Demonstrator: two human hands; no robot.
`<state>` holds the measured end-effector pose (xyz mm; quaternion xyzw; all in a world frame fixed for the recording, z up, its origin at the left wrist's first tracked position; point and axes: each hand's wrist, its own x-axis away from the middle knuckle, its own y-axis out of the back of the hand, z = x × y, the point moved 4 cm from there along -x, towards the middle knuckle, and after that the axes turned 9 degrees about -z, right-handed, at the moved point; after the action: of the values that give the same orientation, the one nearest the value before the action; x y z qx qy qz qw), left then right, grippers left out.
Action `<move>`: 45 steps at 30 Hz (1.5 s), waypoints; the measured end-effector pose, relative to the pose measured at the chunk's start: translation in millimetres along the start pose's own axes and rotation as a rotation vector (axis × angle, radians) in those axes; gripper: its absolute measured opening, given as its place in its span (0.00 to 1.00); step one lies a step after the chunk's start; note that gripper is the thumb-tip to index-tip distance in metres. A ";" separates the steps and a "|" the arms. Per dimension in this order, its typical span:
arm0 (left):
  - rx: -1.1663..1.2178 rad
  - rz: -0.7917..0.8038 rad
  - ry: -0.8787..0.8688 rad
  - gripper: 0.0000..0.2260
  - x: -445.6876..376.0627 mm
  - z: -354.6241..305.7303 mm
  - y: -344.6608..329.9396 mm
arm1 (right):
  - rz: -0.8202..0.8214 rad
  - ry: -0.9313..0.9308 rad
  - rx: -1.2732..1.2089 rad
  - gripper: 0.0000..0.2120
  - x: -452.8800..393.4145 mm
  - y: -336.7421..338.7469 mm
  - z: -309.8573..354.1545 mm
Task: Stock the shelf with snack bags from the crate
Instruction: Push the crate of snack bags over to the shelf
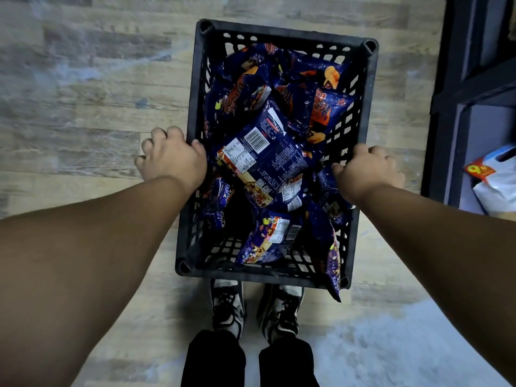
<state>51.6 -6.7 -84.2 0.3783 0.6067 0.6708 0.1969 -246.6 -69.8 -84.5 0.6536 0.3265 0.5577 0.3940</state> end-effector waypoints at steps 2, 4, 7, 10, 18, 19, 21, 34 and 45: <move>-0.011 0.015 -0.001 0.24 -1.4 0.7 -2.6 | -0.001 -0.004 0.001 0.25 -1.5 -1.1 0.1; -0.021 0.033 -0.003 0.25 -3.5 0.5 -5.4 | -0.010 -0.010 0.003 0.25 -3.0 -1.7 -0.3; -0.055 0.058 -0.003 0.26 -7.6 0.8 -9.8 | -0.029 -0.034 0.018 0.26 -5.6 -2.6 -1.5; -0.089 0.074 -0.013 0.26 -9.8 -1.0 -14.4 | -0.051 -0.070 0.068 0.27 -9.8 -6.5 -3.1; -0.119 0.041 -0.013 0.18 -12.8 1.9 -24.4 | -0.070 -0.100 0.168 0.21 -21.3 -25.6 -15.2; -0.116 0.040 -0.016 0.17 -12.7 3.8 -25.2 | -0.074 -0.105 0.167 0.21 -21.3 -27.1 -15.2; -0.107 0.036 -0.016 0.16 -13.3 6.2 -26.2 | -0.086 -0.121 0.155 0.21 -22.0 -29.3 -14.3; -0.051 0.092 0.082 0.14 -12.0 5.1 -33.3 | -0.067 -0.221 0.088 0.21 -29.4 -37.6 -10.6; -0.018 0.088 0.107 0.13 -14.9 6.2 -32.8 | -0.098 -0.207 -0.053 0.21 -30.0 -41.0 -16.6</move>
<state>59.3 -7.3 -120.0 0.3663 0.5931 0.7035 0.1380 -267.4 -73.7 -133.6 0.6802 0.3011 0.4757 0.4695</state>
